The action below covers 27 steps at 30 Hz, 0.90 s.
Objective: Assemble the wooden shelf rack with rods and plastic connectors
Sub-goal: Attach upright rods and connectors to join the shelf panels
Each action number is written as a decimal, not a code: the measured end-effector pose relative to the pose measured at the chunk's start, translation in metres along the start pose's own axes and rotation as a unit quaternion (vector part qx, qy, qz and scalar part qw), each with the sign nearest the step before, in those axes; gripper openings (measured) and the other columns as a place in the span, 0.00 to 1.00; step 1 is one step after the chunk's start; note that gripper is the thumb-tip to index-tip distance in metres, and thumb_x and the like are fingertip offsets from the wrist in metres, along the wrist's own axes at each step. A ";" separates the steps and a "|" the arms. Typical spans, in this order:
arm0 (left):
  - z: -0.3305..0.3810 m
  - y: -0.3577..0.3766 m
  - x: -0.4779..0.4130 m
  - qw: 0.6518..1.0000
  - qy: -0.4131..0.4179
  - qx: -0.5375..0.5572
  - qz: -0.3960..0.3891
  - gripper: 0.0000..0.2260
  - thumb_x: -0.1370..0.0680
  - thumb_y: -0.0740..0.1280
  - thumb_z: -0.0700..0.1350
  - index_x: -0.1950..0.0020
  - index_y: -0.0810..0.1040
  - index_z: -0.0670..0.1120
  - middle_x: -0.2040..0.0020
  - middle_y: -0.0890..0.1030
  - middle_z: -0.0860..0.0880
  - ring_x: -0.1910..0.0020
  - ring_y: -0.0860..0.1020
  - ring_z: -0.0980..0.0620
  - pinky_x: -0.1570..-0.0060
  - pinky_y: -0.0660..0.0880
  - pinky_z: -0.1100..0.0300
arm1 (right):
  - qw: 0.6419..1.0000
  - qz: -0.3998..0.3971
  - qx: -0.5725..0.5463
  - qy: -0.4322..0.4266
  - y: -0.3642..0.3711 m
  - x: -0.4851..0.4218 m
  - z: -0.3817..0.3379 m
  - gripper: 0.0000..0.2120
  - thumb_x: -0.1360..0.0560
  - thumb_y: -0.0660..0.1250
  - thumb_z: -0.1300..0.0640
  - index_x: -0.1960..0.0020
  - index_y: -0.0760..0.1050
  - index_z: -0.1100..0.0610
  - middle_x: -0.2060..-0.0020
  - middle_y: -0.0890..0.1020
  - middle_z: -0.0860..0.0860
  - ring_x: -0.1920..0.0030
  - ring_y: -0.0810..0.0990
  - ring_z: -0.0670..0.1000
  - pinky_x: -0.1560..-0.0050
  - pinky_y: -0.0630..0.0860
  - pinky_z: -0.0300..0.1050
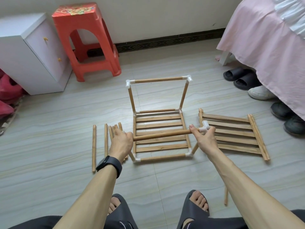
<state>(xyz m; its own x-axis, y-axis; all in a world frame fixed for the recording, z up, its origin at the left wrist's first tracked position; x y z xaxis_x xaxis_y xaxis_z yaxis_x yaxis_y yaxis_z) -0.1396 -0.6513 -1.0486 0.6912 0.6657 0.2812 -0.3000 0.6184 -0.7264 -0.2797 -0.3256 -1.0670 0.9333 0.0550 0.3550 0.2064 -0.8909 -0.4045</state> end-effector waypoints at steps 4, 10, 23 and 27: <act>0.029 0.005 0.014 0.950 0.209 -0.227 0.042 0.25 0.18 0.48 0.65 0.34 0.72 0.52 0.30 0.72 0.43 0.31 0.70 0.43 0.38 0.72 0.44 | 0.984 0.108 0.123 -0.071 -0.001 0.018 -0.012 0.37 0.23 0.66 0.36 0.25 0.59 0.58 0.28 0.66 0.61 0.31 0.68 0.62 0.37 0.72 0.55; 0.030 0.023 0.015 0.862 0.273 -0.425 -0.028 0.21 0.21 0.55 0.70 0.47 0.73 0.54 0.55 0.80 0.54 0.48 0.78 0.50 0.47 0.72 0.51 | 0.915 0.058 0.344 -0.200 0.018 0.036 -0.024 0.27 0.24 0.49 0.35 0.39 0.76 0.49 0.22 0.63 0.54 0.21 0.44 0.60 0.23 0.51 0.64; 0.044 0.019 -0.014 0.838 0.251 -0.483 -0.041 0.11 0.26 0.61 0.49 0.62 0.82 0.51 0.72 0.72 0.54 0.73 0.70 0.53 0.63 0.68 0.57 | 0.882 0.047 0.407 -0.234 0.035 0.046 -0.001 0.38 0.35 0.60 0.24 0.40 0.70 0.54 0.30 0.63 0.50 0.23 0.41 0.68 0.25 0.59 0.68; 0.047 0.018 -0.013 0.838 0.251 -0.484 -0.040 0.11 0.25 0.60 0.50 0.60 0.82 0.52 0.71 0.72 0.54 0.71 0.71 0.52 0.63 0.69 0.57 | 0.875 0.054 0.426 -0.223 0.036 0.044 0.006 0.35 0.33 0.62 0.28 0.38 0.69 0.53 0.30 0.63 0.51 0.24 0.40 0.67 0.24 0.57 0.67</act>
<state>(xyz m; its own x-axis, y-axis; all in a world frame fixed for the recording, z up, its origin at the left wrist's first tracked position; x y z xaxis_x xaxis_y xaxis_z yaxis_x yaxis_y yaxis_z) -0.1845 -0.6289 -1.0362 0.9458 0.2295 0.2298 0.2651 -0.1369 -0.9544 -0.2288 -0.3527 -1.0714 0.9437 0.3307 -0.0108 0.0774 -0.2525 -0.9645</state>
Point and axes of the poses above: each hand's wrist, its own x-axis away from the middle knuckle, its own y-axis out of the palm, z = x × y, the point moved 7 cm from there along -x, towards the middle knuckle
